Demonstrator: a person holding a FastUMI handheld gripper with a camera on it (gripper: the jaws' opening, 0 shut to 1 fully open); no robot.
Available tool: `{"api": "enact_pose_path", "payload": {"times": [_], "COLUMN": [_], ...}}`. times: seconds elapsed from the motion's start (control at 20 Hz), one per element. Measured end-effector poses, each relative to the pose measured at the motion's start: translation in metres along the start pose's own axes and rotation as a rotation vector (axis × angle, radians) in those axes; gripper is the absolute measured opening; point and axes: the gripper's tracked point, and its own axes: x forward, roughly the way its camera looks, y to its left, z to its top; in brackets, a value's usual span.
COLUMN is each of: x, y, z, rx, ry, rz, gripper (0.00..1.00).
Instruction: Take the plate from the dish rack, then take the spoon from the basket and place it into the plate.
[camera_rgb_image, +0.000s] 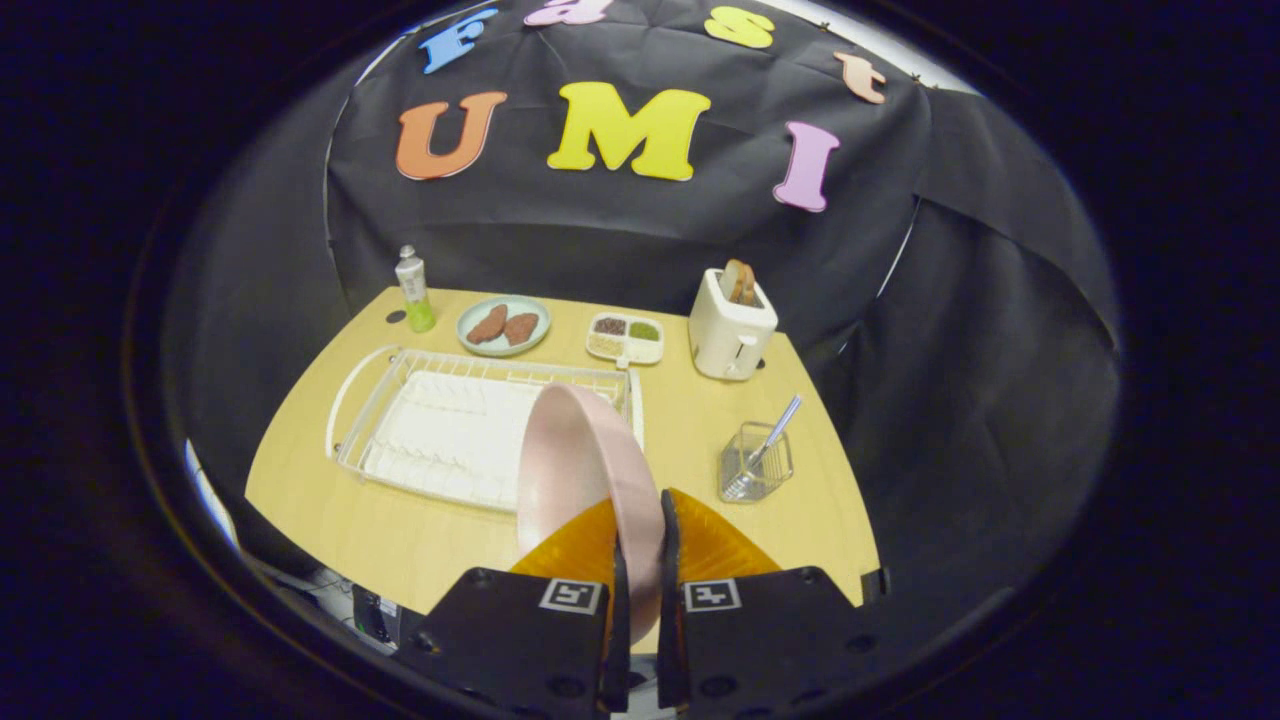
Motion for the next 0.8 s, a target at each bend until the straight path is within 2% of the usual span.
{"api": "enact_pose_path", "payload": {"times": [0.1, 0.35, 0.8], "x": [0.015, 0.047, 0.067], "y": [0.01, 0.044, 0.043], "z": [-0.032, -0.086, -0.117], "rx": [0.003, 0.046, 0.092], "ry": [0.028, 0.129, 0.136], "rz": [0.021, 0.148, 0.209], "gripper": [0.16, 0.16, 0.18]}}
